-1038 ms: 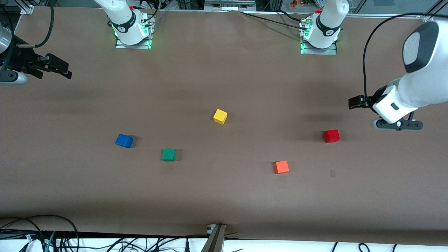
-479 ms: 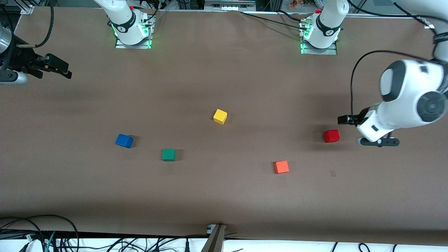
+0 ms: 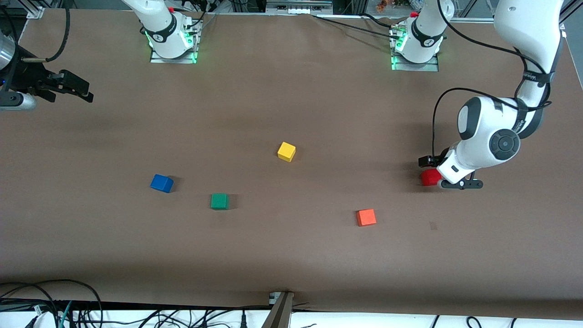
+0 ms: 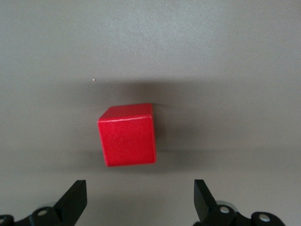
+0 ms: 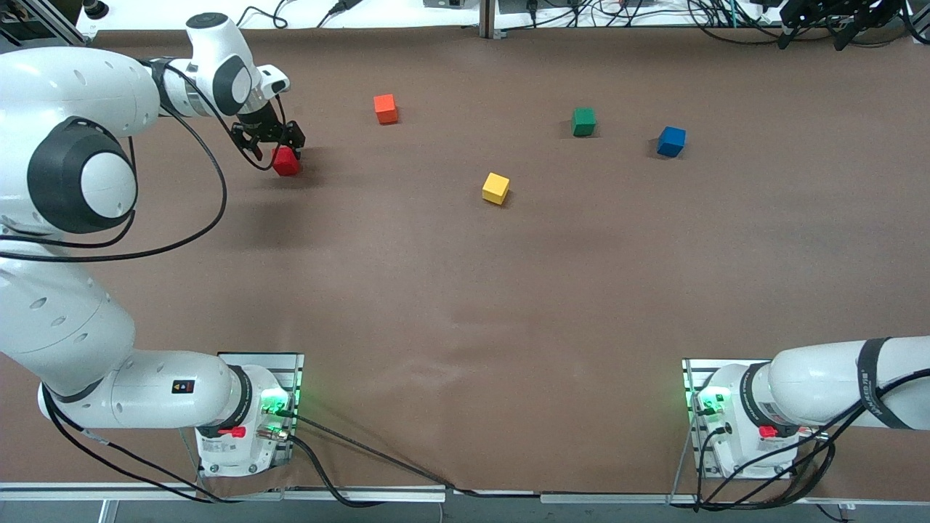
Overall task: Pass red block to right arm, stack on blue
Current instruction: 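Move the left gripper over the red cube and lower it, then close the left gripper on the red cube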
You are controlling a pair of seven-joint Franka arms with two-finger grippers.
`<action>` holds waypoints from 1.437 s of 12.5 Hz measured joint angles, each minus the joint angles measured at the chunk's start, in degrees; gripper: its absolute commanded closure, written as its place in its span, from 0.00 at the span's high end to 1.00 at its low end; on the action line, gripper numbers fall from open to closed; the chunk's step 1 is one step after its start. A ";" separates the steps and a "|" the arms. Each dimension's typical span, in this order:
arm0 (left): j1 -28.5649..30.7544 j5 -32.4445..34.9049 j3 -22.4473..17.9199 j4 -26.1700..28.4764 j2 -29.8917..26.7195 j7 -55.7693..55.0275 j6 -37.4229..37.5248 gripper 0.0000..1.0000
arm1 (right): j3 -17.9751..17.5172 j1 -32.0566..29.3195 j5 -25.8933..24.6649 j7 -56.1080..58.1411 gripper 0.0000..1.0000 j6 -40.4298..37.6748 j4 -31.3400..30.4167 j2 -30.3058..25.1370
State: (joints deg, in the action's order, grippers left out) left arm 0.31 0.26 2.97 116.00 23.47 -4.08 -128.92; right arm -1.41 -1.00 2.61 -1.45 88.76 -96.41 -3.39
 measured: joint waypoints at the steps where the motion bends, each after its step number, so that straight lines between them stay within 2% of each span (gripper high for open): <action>1: 0.03 0.00 0.00 0.01 1.10 -0.19 -1.60 1.00 | 0.00 0.00 0.00 0.00 1.00 0.00 0.00 0.00; 8: 0.09 0.25 -0.04 -0.52 4.37 -3.68 -6.67 1.00 | 0.10 -0.01 0.00 -0.01 1.00 0.00 0.00 0.01; 11: 0.18 2.13 -0.07 -0.69 4.80 -3.86 -7.56 0.98 | 0.17 -0.02 0.00 -0.01 1.00 0.00 0.00 0.02; 12: 0.28 2.60 -0.10 -0.80 4.82 -3.92 -7.68 0.92 | 0.18 -0.02 0.00 -0.01 1.00 0.00 0.00 0.02; 13: 0.47 2.89 -0.10 -0.97 4.82 -3.92 -7.71 0.79 | 0.18 -0.02 0.00 -0.01 1.00 0.00 0.00 0.02; 14: 0.67 3.05 -0.11 -1.09 4.82 -3.92 -7.71 0.52 | 0.18 -0.02 0.00 -0.01 1.00 0.00 0.00 0.02; 15: 0.81 3.06 -0.11 -1.14 4.83 -3.92 -7.71 0.31 | 0.18 -0.02 0.00 -0.01 1.00 0.00 0.00 0.02; 16: 0.87 3.07 -0.11 -1.20 4.83 -3.91 -7.71 0.14 | 0.18 -0.02 0.00 -0.01 1.00 0.00 0.00 0.02; 17: 0.87 3.09 -0.10 -1.36 4.84 -3.91 -7.71 0.01 | 0.18 -0.02 0.00 -0.01 1.00 0.00 0.00 0.02; 18: 0.86 3.27 -0.09 -1.64 4.84 -3.71 -7.71 0.00 | 0.18 -0.02 0.00 -0.01 1.00 0.00 0.00 0.02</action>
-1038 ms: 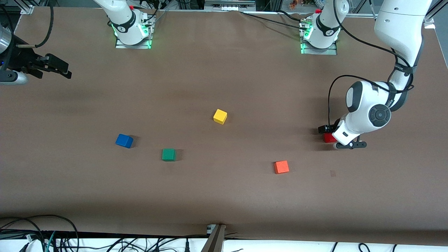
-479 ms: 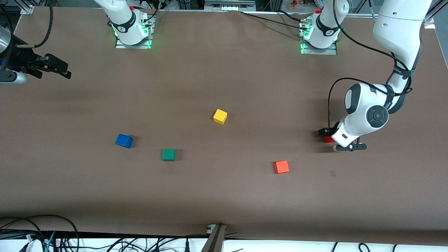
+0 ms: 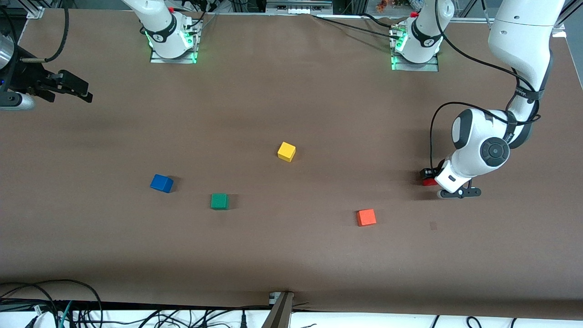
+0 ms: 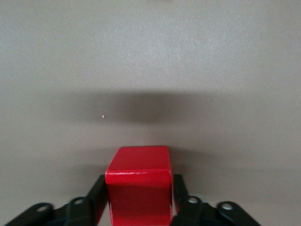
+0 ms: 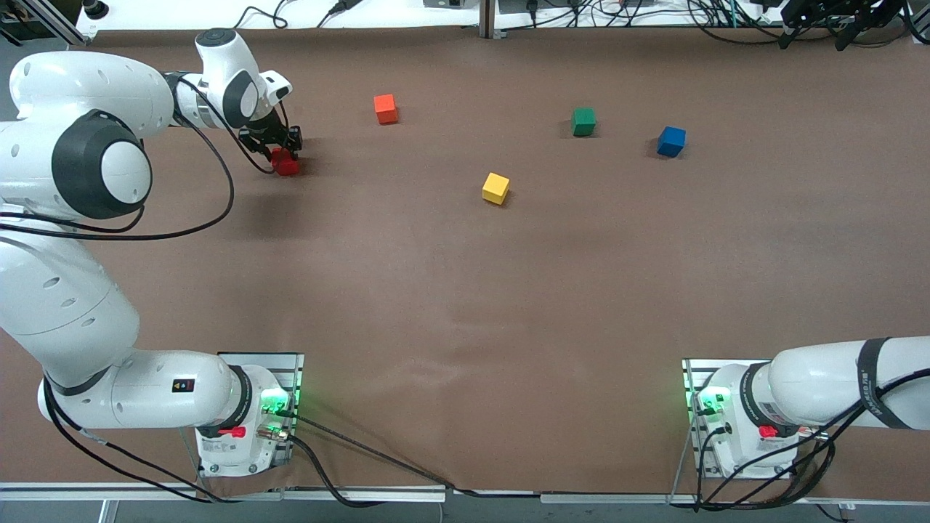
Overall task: Pass red block to right arm, stack on blue
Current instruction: 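Close the left gripper on the red cube, then lift the red cube with the left gripper while the right gripper approaches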
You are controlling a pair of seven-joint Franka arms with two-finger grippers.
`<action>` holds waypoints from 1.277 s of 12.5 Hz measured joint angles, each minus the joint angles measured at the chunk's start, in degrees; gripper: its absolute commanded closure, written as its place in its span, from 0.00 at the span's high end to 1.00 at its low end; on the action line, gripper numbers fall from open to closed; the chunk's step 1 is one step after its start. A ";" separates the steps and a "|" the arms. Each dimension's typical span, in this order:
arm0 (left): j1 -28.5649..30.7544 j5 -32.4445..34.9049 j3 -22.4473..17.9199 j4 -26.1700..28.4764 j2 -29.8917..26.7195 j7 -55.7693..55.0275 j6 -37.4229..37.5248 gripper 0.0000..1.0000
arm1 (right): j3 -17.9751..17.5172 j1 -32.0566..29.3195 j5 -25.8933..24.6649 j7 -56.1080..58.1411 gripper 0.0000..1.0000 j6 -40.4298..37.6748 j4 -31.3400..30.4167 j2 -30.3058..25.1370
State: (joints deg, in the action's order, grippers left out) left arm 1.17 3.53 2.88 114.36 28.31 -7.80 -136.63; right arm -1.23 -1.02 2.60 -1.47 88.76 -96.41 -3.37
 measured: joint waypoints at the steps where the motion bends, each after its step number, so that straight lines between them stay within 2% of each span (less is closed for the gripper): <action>1: 0.00 0.41 0.01 -0.29 0.00 0.26 0.00 0.00 | 0.00 0.00 0.00 0.00 1.00 0.00 0.00 0.00; 4: 0.04 0.81 0.03 -2.01 -0.01 1.66 0.65 0.00 | 0.00 0.00 0.00 0.00 1.00 0.00 0.00 0.00; 8: 0.06 0.81 0.84 -10.67 -0.27 10.84 13.28 0.00 | 0.00 0.00 0.00 0.00 1.00 0.00 0.00 0.00; 12: 0.06 -0.34 5.56 -17.95 -1.04 17.67 19.33 0.00 | 0.00 0.00 0.00 0.00 1.00 0.00 0.00 0.00; 16: 0.03 -5.44 10.31 -19.07 -3.75 23.22 20.02 0.00 | -0.02 0.01 0.00 0.17 1.00 -3.51 0.09 0.00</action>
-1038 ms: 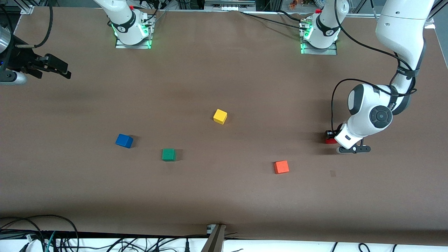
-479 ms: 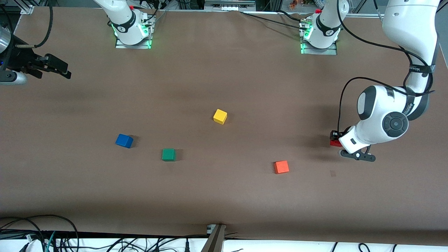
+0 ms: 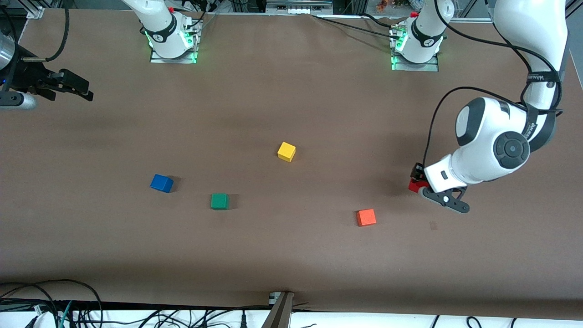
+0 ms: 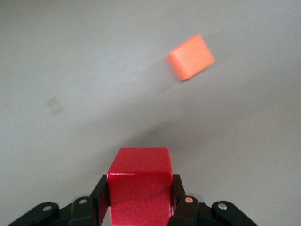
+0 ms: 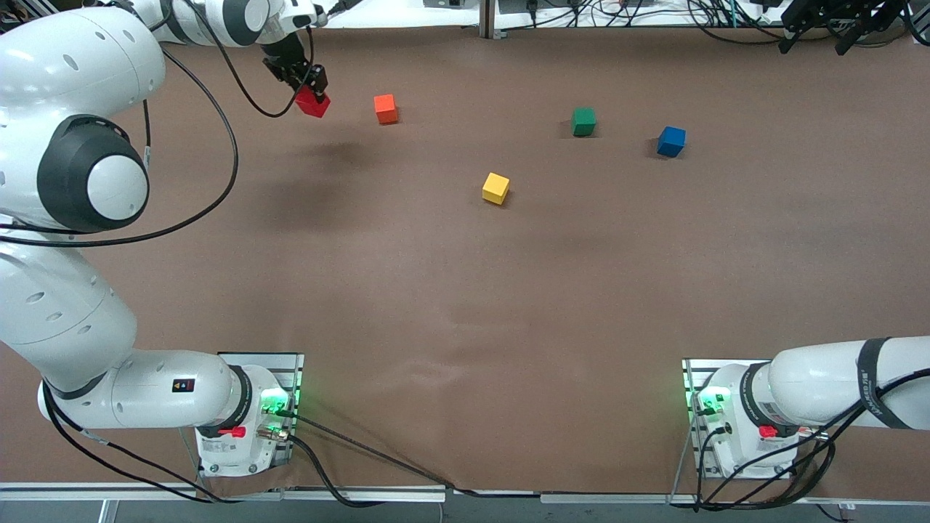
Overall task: Pass red block to right arm, stack on blue
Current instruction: 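Lift the red cube with the left gripper while the right gripper approaches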
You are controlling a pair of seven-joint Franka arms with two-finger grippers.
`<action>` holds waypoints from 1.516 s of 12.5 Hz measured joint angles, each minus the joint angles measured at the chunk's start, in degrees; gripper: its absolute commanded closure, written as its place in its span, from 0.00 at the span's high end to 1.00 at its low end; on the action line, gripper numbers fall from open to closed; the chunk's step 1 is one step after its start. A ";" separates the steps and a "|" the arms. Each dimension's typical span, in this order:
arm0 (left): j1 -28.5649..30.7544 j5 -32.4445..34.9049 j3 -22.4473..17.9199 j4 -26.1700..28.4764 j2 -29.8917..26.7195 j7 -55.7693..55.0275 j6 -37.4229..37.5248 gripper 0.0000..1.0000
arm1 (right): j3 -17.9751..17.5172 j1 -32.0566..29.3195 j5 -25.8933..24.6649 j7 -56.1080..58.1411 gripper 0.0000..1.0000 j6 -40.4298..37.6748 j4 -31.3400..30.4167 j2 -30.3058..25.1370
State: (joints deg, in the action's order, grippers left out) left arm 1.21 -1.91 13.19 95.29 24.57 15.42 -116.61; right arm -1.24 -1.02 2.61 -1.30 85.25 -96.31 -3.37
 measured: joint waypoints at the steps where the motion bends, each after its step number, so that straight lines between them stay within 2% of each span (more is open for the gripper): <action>1: 0.00 -2.49 0.87 -0.06 -0.65 2.58 0.01 0.00 | -0.04 0.01 0.04 0.09 1.00 -2.25 0.04 0.00; 3: 0.01 -8.41 2.63 -0.67 -1.31 9.19 0.02 0.00 | -0.18 0.02 2.73 0.10 1.00 -6.22 0.08 0.00; 8: -0.37 -29.34 4.91 -1.75 -1.35 31.87 0.01 0.00 | 0.17 -0.19 17.48 0.09 1.00 -9.54 0.08 2.00; 11: -0.60 -42.17 5.60 -1.78 -0.66 45.36 0.28 0.00 | 0.40 -0.34 29.48 -0.18 1.00 -9.52 0.07 5.95; 13: -0.63 -50.68 8.29 -2.00 0.48 53.30 0.42 0.00 | 0.94 -0.81 37.97 -0.65 1.00 -7.93 0.03 9.23; 16: -0.85 -58.68 13.81 -5.29 3.29 58.25 -0.14 0.00 | 1.46 -3.30 51.83 -0.88 1.00 -7.35 -0.06 16.49; 19: -3.29 -65.17 16.20 -9.05 4.75 59.13 -4.24 0.00 | 1.38 -3.67 61.18 -0.85 1.00 -7.23 -0.13 22.30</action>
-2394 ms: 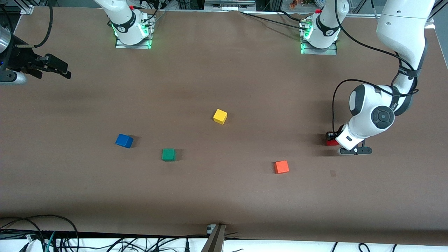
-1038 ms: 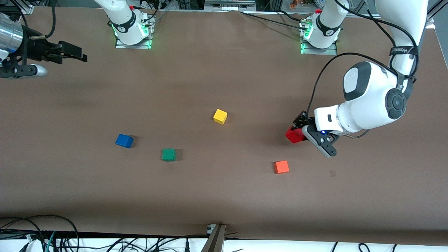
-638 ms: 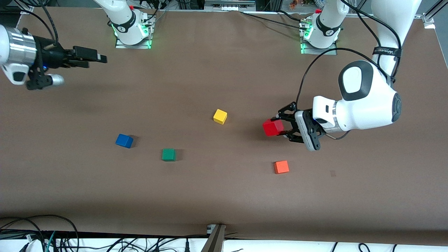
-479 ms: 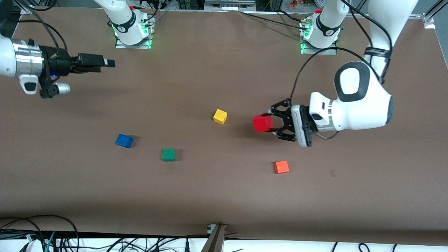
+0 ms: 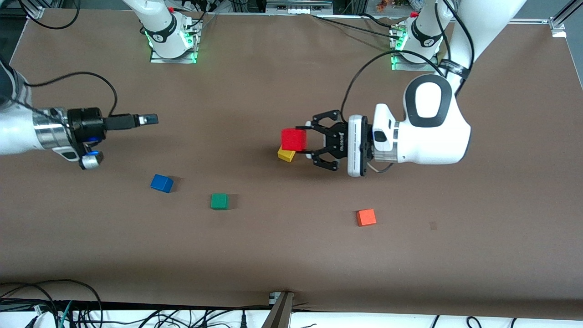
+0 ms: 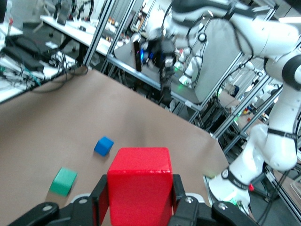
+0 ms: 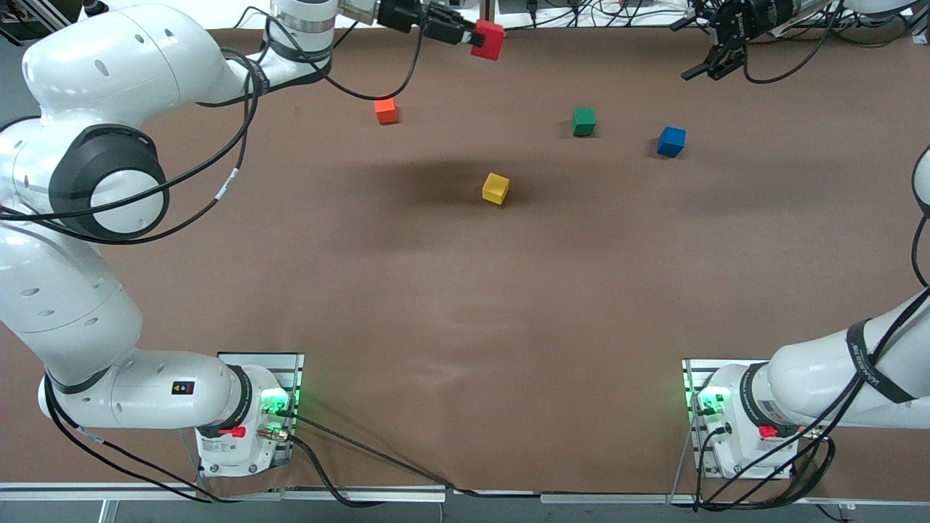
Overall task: Pass red block to right arm, stack on blue
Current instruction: 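Lift the red cube with the left gripper while the right gripper approaches, then grasp the red cube with the right gripper from the left gripper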
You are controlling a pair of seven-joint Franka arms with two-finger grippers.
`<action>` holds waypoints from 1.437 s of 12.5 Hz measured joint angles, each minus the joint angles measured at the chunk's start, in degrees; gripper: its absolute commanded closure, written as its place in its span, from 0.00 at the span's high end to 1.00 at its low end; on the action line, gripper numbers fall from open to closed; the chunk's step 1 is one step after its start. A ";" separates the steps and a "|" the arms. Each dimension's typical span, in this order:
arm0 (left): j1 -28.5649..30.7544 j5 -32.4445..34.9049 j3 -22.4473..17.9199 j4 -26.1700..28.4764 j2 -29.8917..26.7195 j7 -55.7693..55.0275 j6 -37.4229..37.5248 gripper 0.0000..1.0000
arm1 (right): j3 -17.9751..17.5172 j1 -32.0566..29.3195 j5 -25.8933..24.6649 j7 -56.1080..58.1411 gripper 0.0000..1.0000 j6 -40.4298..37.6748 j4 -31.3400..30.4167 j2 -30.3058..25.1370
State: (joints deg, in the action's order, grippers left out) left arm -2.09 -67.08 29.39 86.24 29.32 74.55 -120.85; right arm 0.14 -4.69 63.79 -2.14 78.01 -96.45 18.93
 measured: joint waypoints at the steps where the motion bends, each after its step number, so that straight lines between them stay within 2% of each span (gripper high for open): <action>1: -2.55 -2.76 0.14 -1.02 0.21 0.02 -4.33 0.00 | -0.31 0.13 2.96 0.00 1.00 0.56 -0.17 0.83; 3: -7.32 -7.26 0.21 -2.20 0.99 0.03 -11.21 0.00 | -1.72 0.31 5.17 -0.03 1.00 1.62 -0.32 0.41; 6: -12.92 -8.57 0.22 -5.69 4.35 0.03 -18.68 0.00 | -5.19 0.47 12.23 -0.43 1.00 6.33 -4.36 -2.96; 11: -14.47 -8.57 0.14 -7.87 6.83 0.03 -20.76 0.00 | -14.47 0.87 20.91 -0.38 1.00 22.24 -12.17 -5.27; 18: -14.64 -8.57 0.12 -9.19 8.04 0.03 -20.77 0.00 | -15.13 0.63 31.50 -0.36 1.00 24.17 -14.90 -1.55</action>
State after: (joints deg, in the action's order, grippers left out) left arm -16.73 -75.65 29.51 77.04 37.36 74.58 -141.63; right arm -14.99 -4.06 95.29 -2.50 102.18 -111.35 17.38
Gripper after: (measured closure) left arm 0.445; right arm 0.000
